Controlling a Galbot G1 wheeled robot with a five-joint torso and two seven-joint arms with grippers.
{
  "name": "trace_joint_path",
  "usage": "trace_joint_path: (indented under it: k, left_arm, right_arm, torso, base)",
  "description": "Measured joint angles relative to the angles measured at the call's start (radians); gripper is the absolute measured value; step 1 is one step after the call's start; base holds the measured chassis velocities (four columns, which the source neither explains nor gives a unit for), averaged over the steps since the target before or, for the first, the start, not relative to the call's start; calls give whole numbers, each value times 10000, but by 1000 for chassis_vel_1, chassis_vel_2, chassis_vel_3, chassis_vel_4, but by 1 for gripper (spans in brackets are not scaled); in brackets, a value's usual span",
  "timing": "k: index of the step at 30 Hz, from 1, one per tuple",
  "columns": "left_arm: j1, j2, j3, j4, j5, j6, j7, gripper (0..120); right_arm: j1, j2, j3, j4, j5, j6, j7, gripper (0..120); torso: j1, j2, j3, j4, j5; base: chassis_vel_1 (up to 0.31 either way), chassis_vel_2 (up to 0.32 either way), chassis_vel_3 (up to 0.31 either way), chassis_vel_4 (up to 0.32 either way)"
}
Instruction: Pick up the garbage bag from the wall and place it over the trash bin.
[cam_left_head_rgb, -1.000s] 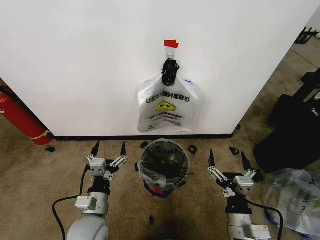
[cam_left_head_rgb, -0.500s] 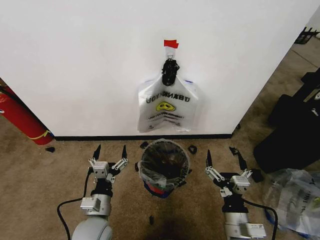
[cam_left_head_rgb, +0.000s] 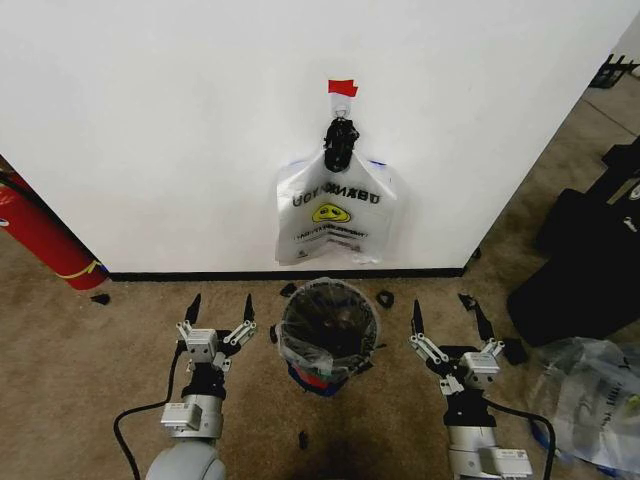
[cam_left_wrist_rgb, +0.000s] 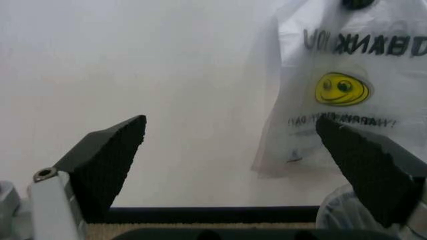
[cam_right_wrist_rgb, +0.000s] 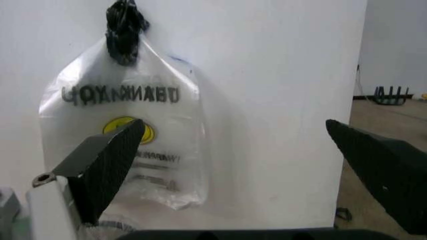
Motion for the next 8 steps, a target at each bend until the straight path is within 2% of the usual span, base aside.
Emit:
trace_joint_path:
  k: [8]
  left_arm:
    - [87,-27,-32,-9,76,2,-9,100]
  right_arm:
    - [181,-1,-55,-170,47,-21,-2,100]
  torso:
    - [0,0,0,0,0]
  base:
    - [0,0,0,0]
